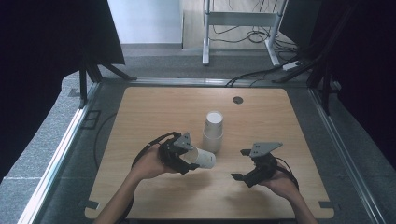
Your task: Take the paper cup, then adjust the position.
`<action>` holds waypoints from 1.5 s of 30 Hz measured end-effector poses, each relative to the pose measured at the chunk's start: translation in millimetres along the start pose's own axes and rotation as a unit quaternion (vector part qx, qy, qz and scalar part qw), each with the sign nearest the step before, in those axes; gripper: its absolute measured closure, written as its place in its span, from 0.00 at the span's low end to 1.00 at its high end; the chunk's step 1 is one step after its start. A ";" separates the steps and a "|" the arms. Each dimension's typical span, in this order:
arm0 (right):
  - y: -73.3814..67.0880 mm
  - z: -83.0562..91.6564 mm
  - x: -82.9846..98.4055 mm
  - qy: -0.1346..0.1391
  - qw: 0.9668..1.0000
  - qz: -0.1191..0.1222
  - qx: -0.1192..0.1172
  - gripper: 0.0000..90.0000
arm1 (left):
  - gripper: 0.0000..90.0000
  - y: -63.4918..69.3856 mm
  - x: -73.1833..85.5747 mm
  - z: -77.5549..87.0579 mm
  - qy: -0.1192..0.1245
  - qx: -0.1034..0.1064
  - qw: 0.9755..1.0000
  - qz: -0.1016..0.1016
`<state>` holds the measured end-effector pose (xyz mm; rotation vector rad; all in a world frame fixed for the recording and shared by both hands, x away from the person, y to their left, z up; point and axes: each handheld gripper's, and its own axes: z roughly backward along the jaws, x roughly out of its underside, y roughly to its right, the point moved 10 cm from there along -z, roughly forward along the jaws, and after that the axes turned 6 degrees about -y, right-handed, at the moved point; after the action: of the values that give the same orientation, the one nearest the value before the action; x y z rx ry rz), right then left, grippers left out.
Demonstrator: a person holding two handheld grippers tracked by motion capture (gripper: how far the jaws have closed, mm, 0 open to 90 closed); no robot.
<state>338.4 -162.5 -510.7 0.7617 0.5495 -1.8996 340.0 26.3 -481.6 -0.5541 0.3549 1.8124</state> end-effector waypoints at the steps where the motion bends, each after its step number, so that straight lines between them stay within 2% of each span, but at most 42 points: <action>1: 2.0 0.5 2.9 0.000 1.000 -0.003 0.006 0.02 | 0.35 -1.7 2.3 2.4 -0.006 -0.002 1.000 0.001; 12: 8.0 1.0 14.6 0.003 1.000 -0.020 0.021 0.02 | 0.35 -11.8 14.7 13.1 -0.040 -0.018 0.999 0.013; 15: 9.5 0.3 20.4 0.001 0.999 -0.027 0.023 0.03 | 0.35 -16.0 21.7 15.1 -0.060 -0.022 0.998 0.019; 16: 10.0 0.0 21.7 0.002 0.999 -0.029 0.024 0.03 | 0.35 -16.0 21.7 15.1 -0.060 -0.022 0.998 0.019; 18: 10.3 -0.5 24.5 0.001 0.999 -0.032 0.023 0.03 | 0.35 -19.6 27.1 16.6 -0.078 -0.028 0.996 0.021; 20: 10.5 -0.8 25.7 0.002 0.999 -0.033 0.024 0.03 | 0.35 -20.6 28.5 17.0 -0.083 -0.031 0.996 0.023; 22: 11.2 -1.4 29.3 0.003 0.999 -0.038 0.023 0.04 | 0.35 -24.6 33.6 19.1 -0.104 -0.038 0.994 0.022; 25: 12.1 -1.5 32.8 0.005 0.999 -0.044 0.023 0.04 | 0.34 -26.8 36.6 20.1 -0.116 -0.042 0.992 0.024; 27: 12.3 -1.4 33.9 0.005 0.999 -0.046 0.023 0.04 | 0.34 -29.4 39.9 20.8 -0.130 -0.047 0.990 0.024; 28: 13.1 -1.4 36.3 0.006 0.999 -0.048 0.023 0.05 | 0.34 -32.0 43.2 20.9 -0.142 -0.050 0.988 0.026; 30: 13.2 -1.4 37.7 0.005 0.998 -0.051 0.022 0.05 | 0.34 -33.2 44.7 20.7 -0.147 -0.052 0.987 0.027; 36: 15.5 1.1 42.8 0.005 0.998 -0.057 0.026 0.06 | 0.34 -40.5 53.0 19.5 -0.182 -0.058 0.981 0.028; 37: 15.5 1.1 42.8 0.005 0.998 -0.057 0.026 0.06 | 0.34 -40.5 53.0 19.5 -0.182 -0.058 0.981 0.028; 39: 15.9 2.6 43.0 0.006 0.998 -0.058 0.026 0.06 | 0.34 -43.0 55.3 19.5 -0.197 -0.062 0.978 0.028; 43: 16.5 2.2 44.4 0.002 0.998 -0.058 0.027 0.06 | 0.34 -46.7 57.2 19.2 -0.218 -0.066 0.973 0.025; 45: 16.1 2.1 44.7 0.001 0.998 -0.057 0.026 0.06 | 0.34 -48.1 58.6 18.6 -0.231 -0.069 0.970 0.023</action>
<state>337.9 -198.5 -541.8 0.7802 0.5564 -2.0264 368.2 97.8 -495.8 -0.2051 -0.0781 1.9560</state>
